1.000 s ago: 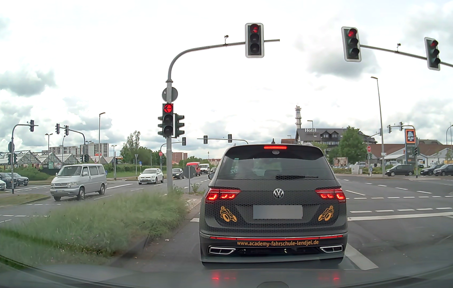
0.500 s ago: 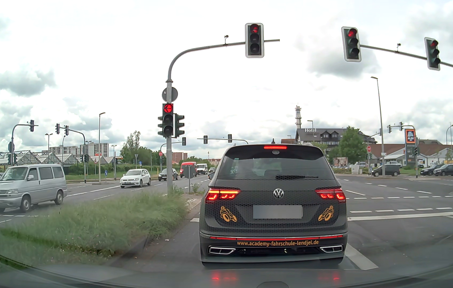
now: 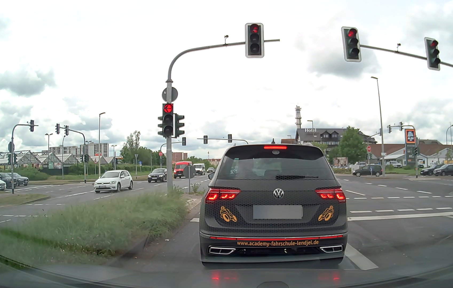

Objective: Follow the waypoints while adhering to traffic rules and regulations

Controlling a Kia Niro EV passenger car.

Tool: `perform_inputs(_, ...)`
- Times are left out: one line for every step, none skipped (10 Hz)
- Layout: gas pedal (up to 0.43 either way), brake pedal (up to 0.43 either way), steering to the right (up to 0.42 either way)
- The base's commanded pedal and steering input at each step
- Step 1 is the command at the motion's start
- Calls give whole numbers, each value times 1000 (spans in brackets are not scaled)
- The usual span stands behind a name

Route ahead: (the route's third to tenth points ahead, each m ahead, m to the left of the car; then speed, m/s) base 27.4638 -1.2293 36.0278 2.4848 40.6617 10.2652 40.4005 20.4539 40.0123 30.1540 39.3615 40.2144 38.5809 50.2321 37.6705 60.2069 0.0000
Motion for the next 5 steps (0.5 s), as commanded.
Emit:
perform_inputs(0, 262, 3)
perform_inputs(0, 262, 3)
perform_inputs(0, 262, 3)
perform_inputs(0, 262, 3)
perform_inputs(0, 262, 3)
